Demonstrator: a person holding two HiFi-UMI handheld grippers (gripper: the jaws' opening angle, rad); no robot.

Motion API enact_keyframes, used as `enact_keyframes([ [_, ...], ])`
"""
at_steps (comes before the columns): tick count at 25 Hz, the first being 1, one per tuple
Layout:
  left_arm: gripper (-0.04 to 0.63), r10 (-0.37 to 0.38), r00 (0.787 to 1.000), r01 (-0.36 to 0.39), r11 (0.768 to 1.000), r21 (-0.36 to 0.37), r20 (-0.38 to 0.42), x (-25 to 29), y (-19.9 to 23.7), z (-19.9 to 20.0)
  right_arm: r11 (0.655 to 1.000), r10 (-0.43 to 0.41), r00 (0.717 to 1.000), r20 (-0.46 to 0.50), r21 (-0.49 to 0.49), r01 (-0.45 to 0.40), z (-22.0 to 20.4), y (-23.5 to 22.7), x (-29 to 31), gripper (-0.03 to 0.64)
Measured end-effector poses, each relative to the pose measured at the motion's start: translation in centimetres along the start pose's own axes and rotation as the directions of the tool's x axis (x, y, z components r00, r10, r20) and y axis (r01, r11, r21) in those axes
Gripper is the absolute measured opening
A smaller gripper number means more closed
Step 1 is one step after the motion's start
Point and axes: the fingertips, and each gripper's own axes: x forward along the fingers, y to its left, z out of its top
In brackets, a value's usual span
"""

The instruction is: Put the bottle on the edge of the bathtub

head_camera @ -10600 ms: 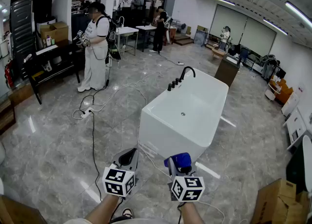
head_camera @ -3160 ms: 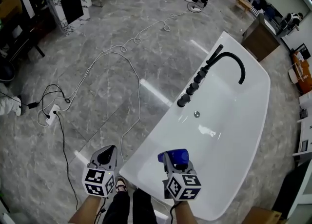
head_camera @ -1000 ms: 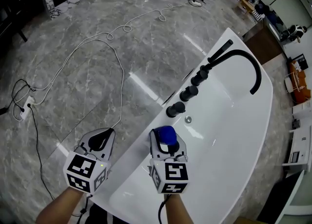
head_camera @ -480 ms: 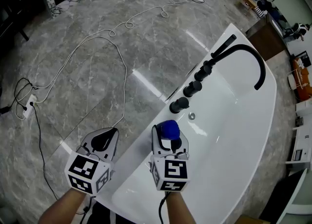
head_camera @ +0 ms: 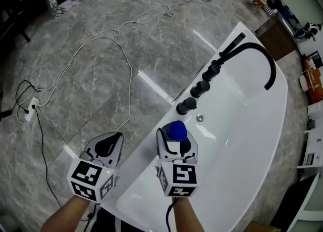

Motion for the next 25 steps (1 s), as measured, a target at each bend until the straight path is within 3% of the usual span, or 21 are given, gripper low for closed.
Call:
enact_keyframes([
  [15,0.015,0.013,1.000,-0.014,1.000,-0.008,-0.006,-1.5,-0.1,-0.8,1.000,-0.004,1.000,-0.014,0.017,0.005,-1.0,-0.2,-1.7,0.252],
  [25,0.015,0.000,1.000,0.000,1.000,0.027,-0.011,-3.1,-1.5,-1.2,0.999,-0.027,0.999,-0.024,0.040,0.028,-1.9,-0.5,-4.1,0.252],
])
